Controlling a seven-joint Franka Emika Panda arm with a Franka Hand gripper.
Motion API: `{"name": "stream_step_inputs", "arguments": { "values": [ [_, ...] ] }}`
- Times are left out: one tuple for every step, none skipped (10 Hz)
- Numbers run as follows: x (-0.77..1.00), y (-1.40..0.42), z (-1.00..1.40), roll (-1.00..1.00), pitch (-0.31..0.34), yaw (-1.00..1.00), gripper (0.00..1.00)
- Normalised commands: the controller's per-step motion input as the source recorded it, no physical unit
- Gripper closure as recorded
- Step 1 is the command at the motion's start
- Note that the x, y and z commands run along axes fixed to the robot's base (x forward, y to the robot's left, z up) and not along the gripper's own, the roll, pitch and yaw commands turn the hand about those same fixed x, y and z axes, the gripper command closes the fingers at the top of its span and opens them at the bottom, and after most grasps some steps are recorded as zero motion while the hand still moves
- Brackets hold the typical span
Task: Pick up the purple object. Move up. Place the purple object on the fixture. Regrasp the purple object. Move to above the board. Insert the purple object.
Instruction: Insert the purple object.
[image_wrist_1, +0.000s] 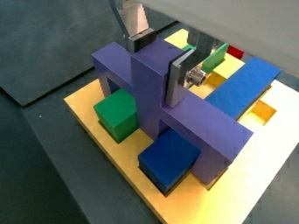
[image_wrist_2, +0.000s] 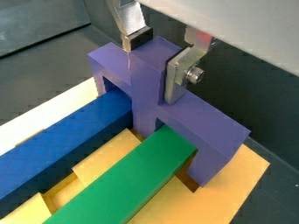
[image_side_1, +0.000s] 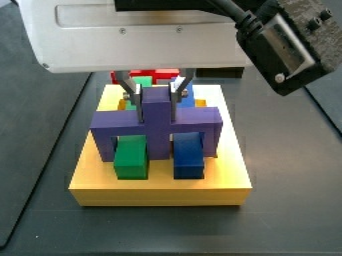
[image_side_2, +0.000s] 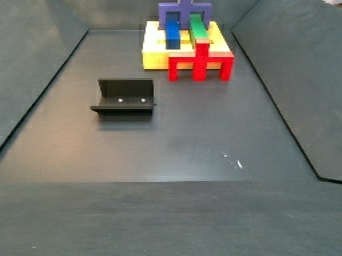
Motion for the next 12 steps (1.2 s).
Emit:
{"name": "stream_step_inputs", "arguments": {
  "values": [
    [0.07,-0.06,-0.17,0.34,0.000,0.00,1.00],
    [0.09,-0.04,-0.24,0.33,0.000,0.00,1.00],
    [0.05,-0.01,-0.40,0.28,0.000,-0.02,1.00],
    [0.04,0.00,-0.40,0.20,0.000,-0.13,1.00],
    [0.01,0.00,-0.33,0.14,0.023,-0.14,1.00],
    [0.00,0.03,-0.28,0.04,0.000,-0.05,1.00],
    [0.00,0.00,-0.17,0.08,0.031,0.00,1.00],
    [0.00,0.00,-0.05,0.13,0.093,0.00,1.00],
    [0.00,0.00,-0.16,0.17,0.074,-0.02,1.00],
    [0.27,0.00,-0.22,0.14,0.119,-0.04,1.00],
    [0.61,0.00,-0.15,0.15,0.174,-0.02,1.00],
    [0.31,-0.06,-0.04,0.20,0.146,-0.10,1.00]
  ]
}}
